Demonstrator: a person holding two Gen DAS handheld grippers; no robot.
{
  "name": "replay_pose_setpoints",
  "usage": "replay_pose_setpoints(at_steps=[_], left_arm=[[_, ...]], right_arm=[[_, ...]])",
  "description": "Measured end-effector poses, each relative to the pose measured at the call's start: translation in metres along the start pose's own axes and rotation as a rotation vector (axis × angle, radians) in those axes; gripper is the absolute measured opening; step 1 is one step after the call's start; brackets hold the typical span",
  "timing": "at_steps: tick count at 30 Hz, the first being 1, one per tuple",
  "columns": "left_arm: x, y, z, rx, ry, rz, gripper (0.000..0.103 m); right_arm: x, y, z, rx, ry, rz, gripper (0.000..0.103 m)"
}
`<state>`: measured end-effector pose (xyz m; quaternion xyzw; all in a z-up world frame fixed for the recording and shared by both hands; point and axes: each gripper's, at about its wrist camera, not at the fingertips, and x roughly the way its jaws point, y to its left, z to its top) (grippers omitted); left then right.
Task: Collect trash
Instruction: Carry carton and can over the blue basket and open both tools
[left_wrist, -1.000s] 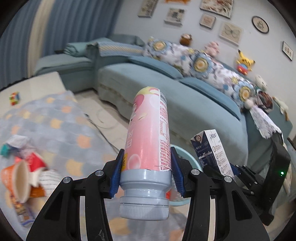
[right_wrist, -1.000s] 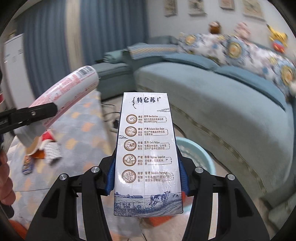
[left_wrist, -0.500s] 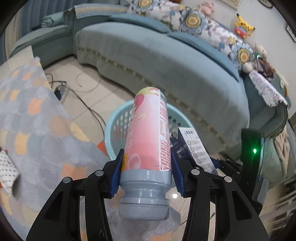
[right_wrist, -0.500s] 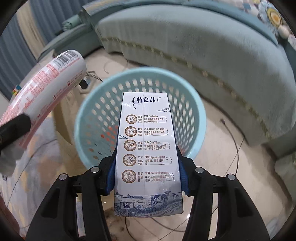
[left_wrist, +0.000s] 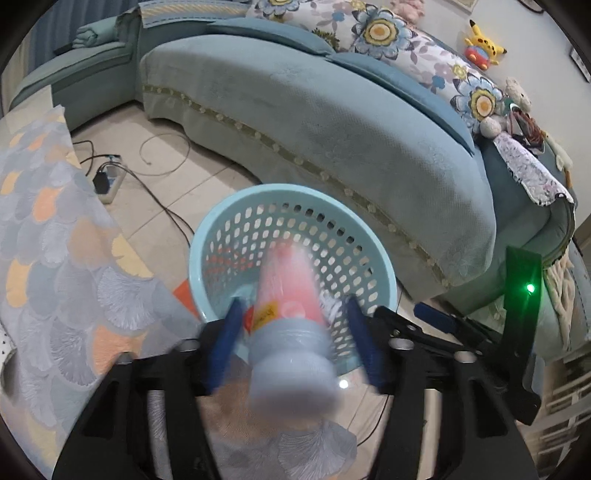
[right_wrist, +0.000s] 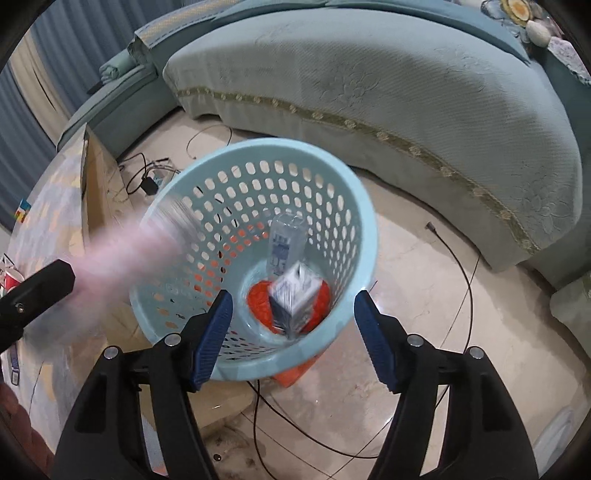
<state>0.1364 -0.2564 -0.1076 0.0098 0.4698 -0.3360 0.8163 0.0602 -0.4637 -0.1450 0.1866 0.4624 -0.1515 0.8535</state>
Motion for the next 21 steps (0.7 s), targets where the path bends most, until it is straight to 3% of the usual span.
replay_pose_setpoints(at_steps=[10, 21], left_arm=[[-0.014, 0.012, -0.005, 0.002, -0.031, 0.015, 0.066], [-0.069, 0.034, -0.003, -0.04, -0.143, 0.059, 0.066]], right_arm=[[-0.018, 0.026, -0.018, -0.107, -0.073, -0.006, 0.065], [-0.056, 0.085, -0.024, -0.224, -0.195, 0.09, 0.065]])
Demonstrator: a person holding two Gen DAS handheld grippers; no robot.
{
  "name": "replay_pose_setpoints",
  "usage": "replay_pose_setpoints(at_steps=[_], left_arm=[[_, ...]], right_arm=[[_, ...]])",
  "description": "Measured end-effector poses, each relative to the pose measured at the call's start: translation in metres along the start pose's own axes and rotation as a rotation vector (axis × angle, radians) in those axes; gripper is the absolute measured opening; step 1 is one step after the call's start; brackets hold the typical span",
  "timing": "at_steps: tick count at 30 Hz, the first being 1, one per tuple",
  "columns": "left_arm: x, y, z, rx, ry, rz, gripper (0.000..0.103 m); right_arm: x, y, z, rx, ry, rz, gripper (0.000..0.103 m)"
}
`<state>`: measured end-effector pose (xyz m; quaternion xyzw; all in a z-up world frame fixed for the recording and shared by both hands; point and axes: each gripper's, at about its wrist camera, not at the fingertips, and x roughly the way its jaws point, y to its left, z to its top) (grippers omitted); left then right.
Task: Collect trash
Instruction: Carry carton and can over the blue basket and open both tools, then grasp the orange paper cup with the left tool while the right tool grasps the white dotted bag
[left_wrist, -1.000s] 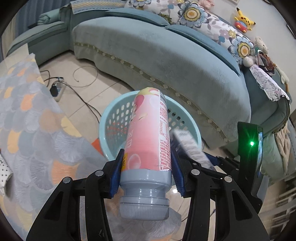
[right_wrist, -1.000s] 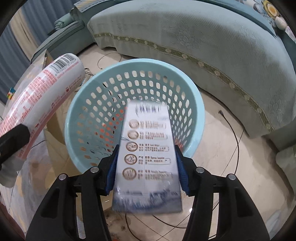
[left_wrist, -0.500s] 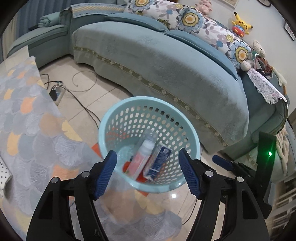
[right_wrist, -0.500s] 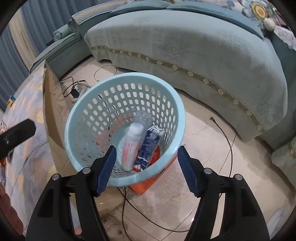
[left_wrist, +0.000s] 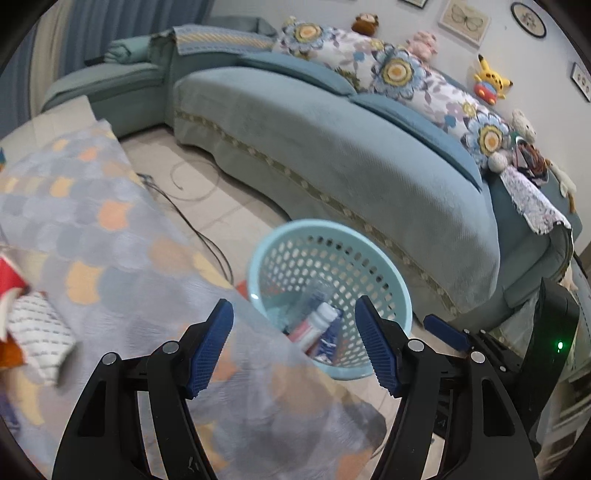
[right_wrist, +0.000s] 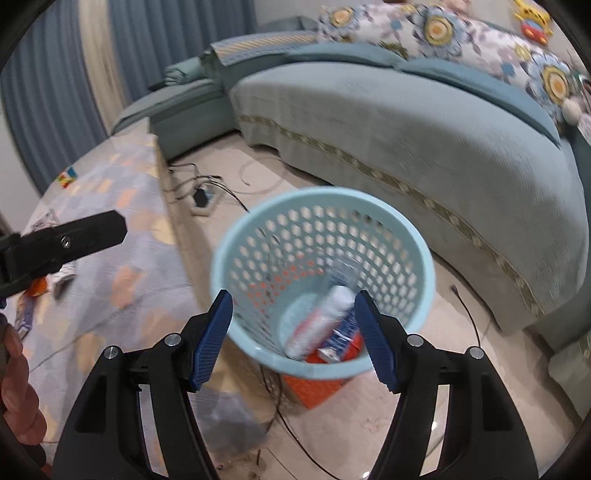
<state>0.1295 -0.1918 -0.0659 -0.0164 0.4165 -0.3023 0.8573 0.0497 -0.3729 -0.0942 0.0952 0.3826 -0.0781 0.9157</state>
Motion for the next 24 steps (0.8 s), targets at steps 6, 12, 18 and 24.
replay_pose_setpoints(at_steps=[6, 12, 18, 24], left_arm=[[-0.061, 0.024, 0.008, 0.001, -0.107, 0.11, 0.066], [-0.119, 0.078, 0.0, -0.062, -0.179, 0.291, 0.066], [-0.144, 0.149, -0.02, -0.184, -0.158, 0.474, 0.066], [-0.138, 0.192, -0.037, -0.218, -0.098, 0.573, 0.066]], right_arm=[[-0.019, 0.045, 0.013, -0.076, -0.077, 0.088, 0.065], [-0.025, 0.109, 0.024, -0.195, -0.12, 0.196, 0.065], [-0.013, 0.169, 0.027, -0.29, -0.113, 0.311, 0.065], [0.014, 0.219, 0.021, -0.363, -0.055, 0.395, 0.065]])
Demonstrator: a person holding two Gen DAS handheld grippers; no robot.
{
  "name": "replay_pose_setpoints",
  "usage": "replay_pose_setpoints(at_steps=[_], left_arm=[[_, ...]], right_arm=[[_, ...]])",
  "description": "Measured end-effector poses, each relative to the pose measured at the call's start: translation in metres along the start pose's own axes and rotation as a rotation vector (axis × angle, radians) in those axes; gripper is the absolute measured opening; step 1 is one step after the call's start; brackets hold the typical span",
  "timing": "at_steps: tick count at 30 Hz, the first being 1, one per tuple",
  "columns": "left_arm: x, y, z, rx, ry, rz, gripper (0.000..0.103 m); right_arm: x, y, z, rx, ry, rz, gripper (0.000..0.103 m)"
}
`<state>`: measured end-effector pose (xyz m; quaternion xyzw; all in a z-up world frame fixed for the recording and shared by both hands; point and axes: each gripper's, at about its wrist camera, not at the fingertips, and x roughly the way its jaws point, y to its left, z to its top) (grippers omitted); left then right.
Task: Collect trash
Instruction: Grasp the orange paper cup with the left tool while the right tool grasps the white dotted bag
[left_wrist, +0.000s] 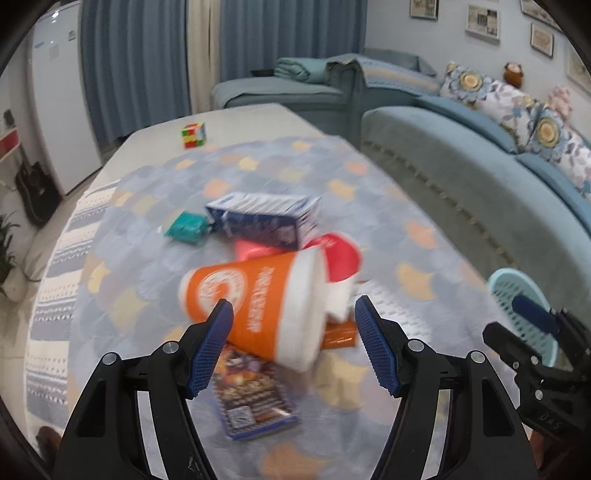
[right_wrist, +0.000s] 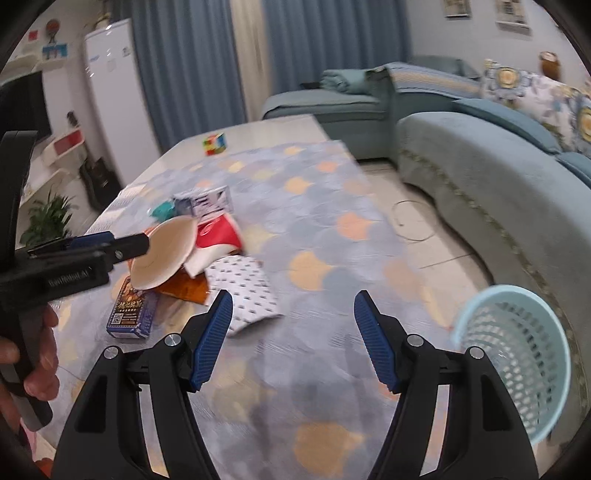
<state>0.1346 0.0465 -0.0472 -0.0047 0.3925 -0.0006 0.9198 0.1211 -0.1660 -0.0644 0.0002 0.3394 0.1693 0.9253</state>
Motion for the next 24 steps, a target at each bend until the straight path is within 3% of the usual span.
replay_pose_setpoints(at_steps=[3, 7, 16, 21, 24], left_arm=[[0.01, 0.003, -0.005, 0.023, 0.006, 0.048, 0.066], [0.022, 0.004, -0.007, 0.041, 0.02, 0.094, 0.054], [0.007, 0.035, -0.022, 0.005, 0.002, 0.071, 0.035], [-0.009, 0.071, -0.037, -0.035, -0.006, 0.089, 0.034], [-0.01, 0.09, -0.041, -0.069, 0.002, 0.041, 0.034]], right_arm=[[0.021, 0.013, 0.004, -0.033, 0.029, 0.018, 0.065], [0.043, 0.021, 0.006, -0.056, 0.066, 0.033, 0.065], [0.08, 0.037, 0.004, -0.093, 0.155, 0.036, 0.065], [0.087, 0.044, 0.003, -0.12, 0.182, 0.017, 0.065], [0.092, 0.047, 0.003, -0.134, 0.197, 0.003, 0.064]])
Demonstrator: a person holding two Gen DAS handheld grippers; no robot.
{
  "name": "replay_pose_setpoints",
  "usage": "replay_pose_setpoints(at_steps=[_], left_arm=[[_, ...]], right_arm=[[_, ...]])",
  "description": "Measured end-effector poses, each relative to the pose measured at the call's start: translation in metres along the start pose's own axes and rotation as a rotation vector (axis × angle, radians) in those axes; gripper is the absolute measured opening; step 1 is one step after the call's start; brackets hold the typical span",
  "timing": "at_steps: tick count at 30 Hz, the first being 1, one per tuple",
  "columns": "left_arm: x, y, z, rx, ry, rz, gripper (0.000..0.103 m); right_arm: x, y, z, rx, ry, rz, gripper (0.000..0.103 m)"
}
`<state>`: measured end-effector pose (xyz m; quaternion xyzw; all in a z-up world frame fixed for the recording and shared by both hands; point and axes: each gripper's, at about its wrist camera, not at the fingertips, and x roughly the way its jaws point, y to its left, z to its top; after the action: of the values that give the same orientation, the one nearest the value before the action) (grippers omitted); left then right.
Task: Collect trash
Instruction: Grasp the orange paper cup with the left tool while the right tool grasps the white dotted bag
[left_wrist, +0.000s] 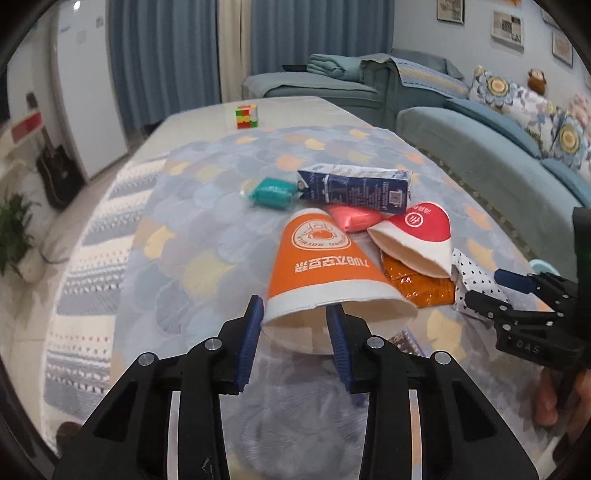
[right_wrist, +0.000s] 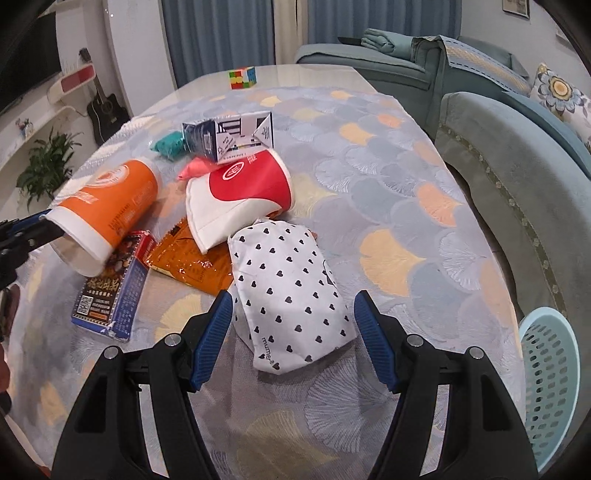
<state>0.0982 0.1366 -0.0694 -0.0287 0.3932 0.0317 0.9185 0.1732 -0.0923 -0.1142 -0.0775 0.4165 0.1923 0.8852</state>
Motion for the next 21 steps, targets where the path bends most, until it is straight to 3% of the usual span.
replay_pose_setpoints(at_steps=[5, 7, 10, 11, 14, 21], left_arm=[[0.01, 0.001, 0.002, 0.005, -0.01, -0.033, 0.034], [0.016, -0.004, 0.002, 0.014, -0.012, -0.031, 0.034], [0.022, -0.008, 0.0, 0.021, -0.011, -0.022, 0.016], [0.025, -0.008, -0.001, 0.015, -0.007, -0.016, 0.01], [0.024, -0.004, -0.004, -0.013, -0.029, -0.009, 0.008], [0.001, 0.001, -0.002, -0.055, -0.102, -0.048, 0.005]], right_arm=[[0.007, 0.005, 0.004, -0.009, 0.014, -0.01, 0.063], [0.01, 0.006, 0.004, -0.011, 0.024, -0.012, 0.055], [0.009, 0.007, 0.004, -0.014, 0.022, 0.001, 0.045], [0.009, 0.007, 0.004, -0.017, 0.021, 0.003, 0.036], [0.005, 0.008, 0.002, -0.022, 0.008, 0.005, 0.022], [-0.022, -0.001, -0.006, 0.019, -0.068, 0.041, 0.018]])
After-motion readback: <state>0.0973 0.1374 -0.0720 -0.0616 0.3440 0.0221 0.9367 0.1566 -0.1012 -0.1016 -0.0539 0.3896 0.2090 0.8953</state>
